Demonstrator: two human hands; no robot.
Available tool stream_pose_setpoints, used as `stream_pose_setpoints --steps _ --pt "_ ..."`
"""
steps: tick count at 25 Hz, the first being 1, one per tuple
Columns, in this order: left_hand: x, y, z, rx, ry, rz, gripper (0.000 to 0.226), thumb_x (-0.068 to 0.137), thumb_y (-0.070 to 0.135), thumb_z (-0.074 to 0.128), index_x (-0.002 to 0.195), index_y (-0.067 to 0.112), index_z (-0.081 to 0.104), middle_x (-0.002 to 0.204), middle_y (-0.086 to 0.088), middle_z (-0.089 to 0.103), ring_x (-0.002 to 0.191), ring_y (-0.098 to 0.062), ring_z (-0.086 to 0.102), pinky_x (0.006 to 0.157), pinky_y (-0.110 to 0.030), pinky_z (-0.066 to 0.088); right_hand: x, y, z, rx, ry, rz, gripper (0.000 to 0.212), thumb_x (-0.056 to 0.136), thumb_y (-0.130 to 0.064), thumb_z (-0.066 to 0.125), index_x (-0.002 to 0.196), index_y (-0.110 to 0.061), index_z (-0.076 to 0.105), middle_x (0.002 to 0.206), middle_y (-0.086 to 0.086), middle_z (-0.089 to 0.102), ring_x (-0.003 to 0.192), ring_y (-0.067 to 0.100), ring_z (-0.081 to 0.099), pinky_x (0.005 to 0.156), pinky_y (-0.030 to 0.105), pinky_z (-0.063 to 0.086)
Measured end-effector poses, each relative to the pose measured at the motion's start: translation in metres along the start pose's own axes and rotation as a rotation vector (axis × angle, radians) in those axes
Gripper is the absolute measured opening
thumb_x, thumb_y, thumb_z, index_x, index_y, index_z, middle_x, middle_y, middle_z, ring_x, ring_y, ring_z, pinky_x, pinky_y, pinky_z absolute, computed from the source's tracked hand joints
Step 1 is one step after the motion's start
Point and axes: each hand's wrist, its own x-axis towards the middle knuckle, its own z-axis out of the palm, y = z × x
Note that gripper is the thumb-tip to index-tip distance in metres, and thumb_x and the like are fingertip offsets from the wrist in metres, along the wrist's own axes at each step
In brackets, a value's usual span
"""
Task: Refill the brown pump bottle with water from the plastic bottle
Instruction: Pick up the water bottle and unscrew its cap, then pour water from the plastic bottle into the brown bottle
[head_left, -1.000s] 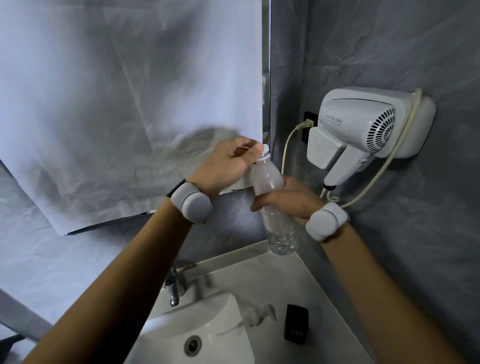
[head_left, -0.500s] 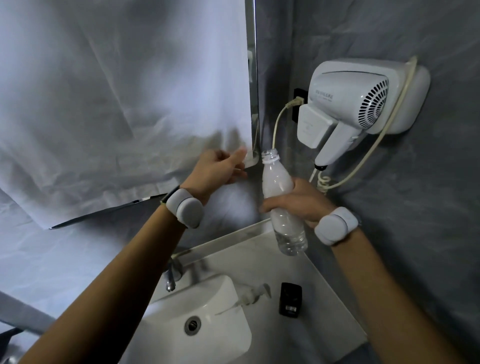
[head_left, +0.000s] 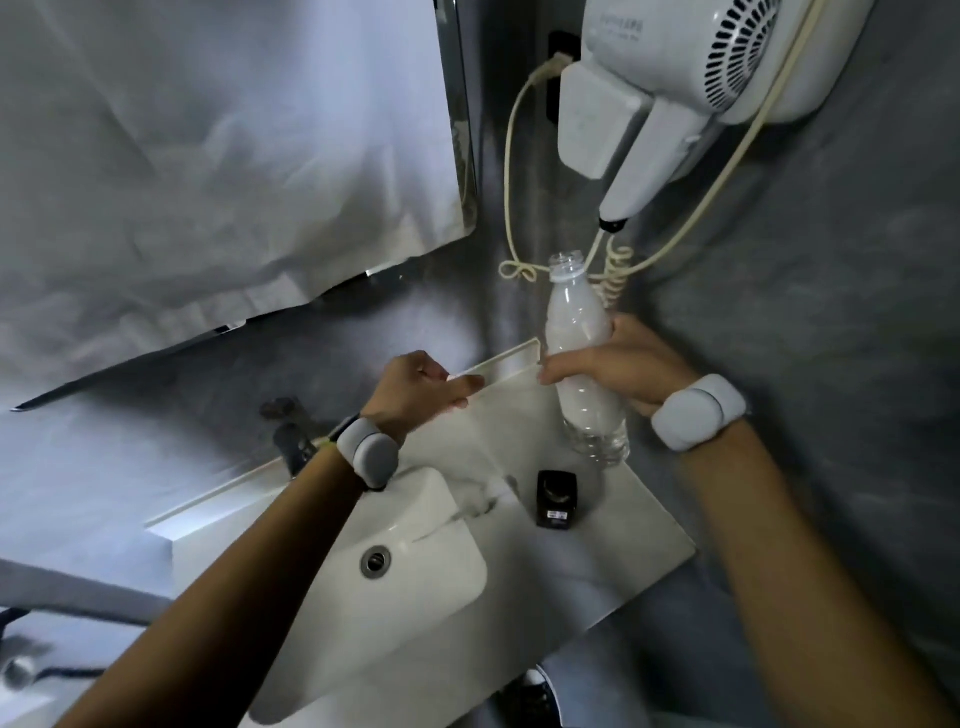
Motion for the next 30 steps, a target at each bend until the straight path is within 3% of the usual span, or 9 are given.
stream_pose_setpoints --steps 5,13,16,20,24,30 --pt "-0.004 -0.048 0.036 0.132 -0.126 -0.048 0.044 0.072 0.041 0.093 0.083 0.013 0.061 0.070 -0.009 0.080 0.058 -0.010 0.071 0.067 -0.026 0.055 -0.009 0.033 0.002 0.010 -0.014 0.063 0.067 0.037 -0.031 0.094 0.097 -0.007 0.076 0.099 0.017 0.080 0.096 0.035 0.078 0.088 0.059 0.063" --pt "-0.003 -0.115 0.097 0.343 -0.374 -0.182 0.046 0.076 0.054 0.085 0.073 0.010 0.073 0.081 -0.014 0.081 0.062 -0.014 0.067 0.056 -0.020 0.047 -0.011 0.086 -0.005 0.071 -0.008 0.150 0.066 0.037 -0.032 0.097 0.099 -0.018 0.077 0.098 0.007 0.082 0.095 0.027 0.079 0.090 0.054 0.064" --pt "-0.006 -0.136 0.122 0.448 -0.452 -0.247 0.040 0.081 0.052 0.082 0.073 0.013 0.075 0.071 -0.008 0.077 0.061 -0.014 0.066 0.056 -0.019 0.044 -0.010 0.102 -0.006 0.093 0.011 0.175 0.067 0.035 -0.034 0.099 0.097 -0.021 0.078 0.095 0.001 0.083 0.092 0.021 0.079 0.090 0.049 0.065" --pt "-0.009 -0.165 0.150 0.521 -0.560 -0.313 0.045 0.084 0.051 0.080 0.072 0.008 0.077 0.067 -0.005 0.073 0.081 -0.025 0.078 0.082 -0.027 0.059 -0.008 0.121 -0.011 0.097 0.006 0.188 0.063 0.037 -0.034 0.098 0.095 -0.021 0.078 0.092 -0.002 0.083 0.090 0.019 0.079 0.089 0.045 0.065" --pt "-0.013 -0.183 0.170 0.540 -0.568 -0.375 0.044 0.082 0.050 0.082 0.080 0.007 0.080 0.092 -0.015 0.083 0.094 -0.031 0.081 0.090 -0.033 0.062 -0.006 0.135 -0.015 0.084 -0.020 0.174 0.060 0.040 -0.028 0.095 0.097 -0.023 0.077 0.092 -0.003 0.083 0.090 0.017 0.079 0.087 0.044 0.065" --pt "-0.018 -0.202 0.183 0.536 -0.507 -0.332 0.036 0.083 0.043 0.084 0.075 0.009 0.075 0.098 -0.022 0.081 0.100 -0.035 0.078 0.091 -0.037 0.061 -0.002 0.146 -0.018 0.065 -0.050 0.185 0.069 0.038 -0.031 0.095 0.103 -0.020 0.076 0.096 0.001 0.082 0.094 0.022 0.078 0.090 0.047 0.064"
